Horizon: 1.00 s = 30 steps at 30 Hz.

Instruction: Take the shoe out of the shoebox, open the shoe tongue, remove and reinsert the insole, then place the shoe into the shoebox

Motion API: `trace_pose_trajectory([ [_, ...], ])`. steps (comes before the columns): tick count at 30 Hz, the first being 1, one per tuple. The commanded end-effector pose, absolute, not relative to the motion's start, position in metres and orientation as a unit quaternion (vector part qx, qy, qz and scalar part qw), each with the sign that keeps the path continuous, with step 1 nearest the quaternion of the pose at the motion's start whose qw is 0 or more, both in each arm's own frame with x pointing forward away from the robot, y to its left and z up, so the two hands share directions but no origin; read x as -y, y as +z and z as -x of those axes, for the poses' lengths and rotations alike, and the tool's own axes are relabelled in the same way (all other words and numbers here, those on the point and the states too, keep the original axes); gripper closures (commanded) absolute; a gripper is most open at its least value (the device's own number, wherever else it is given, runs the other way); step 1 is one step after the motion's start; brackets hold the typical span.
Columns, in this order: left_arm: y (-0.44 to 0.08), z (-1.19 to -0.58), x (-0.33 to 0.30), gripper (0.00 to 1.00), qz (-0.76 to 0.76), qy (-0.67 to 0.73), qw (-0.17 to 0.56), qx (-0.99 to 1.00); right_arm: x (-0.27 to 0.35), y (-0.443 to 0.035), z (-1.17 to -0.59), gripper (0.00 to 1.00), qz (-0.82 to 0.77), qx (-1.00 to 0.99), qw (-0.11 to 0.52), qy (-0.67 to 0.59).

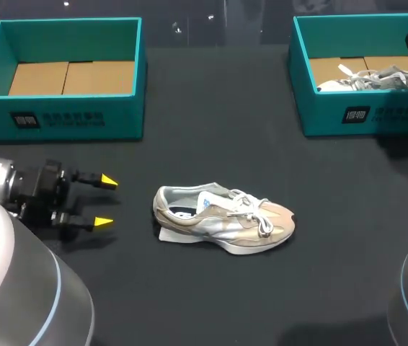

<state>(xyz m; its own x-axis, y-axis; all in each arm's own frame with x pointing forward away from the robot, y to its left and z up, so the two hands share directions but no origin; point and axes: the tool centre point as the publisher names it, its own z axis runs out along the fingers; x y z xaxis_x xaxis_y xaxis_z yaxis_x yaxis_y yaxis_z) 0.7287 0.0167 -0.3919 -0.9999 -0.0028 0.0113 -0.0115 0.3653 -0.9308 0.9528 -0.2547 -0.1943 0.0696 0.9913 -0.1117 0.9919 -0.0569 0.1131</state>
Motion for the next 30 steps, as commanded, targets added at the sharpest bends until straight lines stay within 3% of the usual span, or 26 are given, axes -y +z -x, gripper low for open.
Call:
trace_pose_trajectory([
  [1, -0.396, -0.731, -0.007, 0.0, -0.006, 0.565, 0.006, 0.825, 0.255, -0.194, -0.952, 0.0, -0.727, -0.682, 0.08, -0.002],
  [30, -0.408, -0.725, 0.053, 0.0, -0.009, 0.583, 0.04, 0.812, 0.255, -0.194, -0.952, 0.0, -0.727, -0.682, 0.08, -0.002],
])
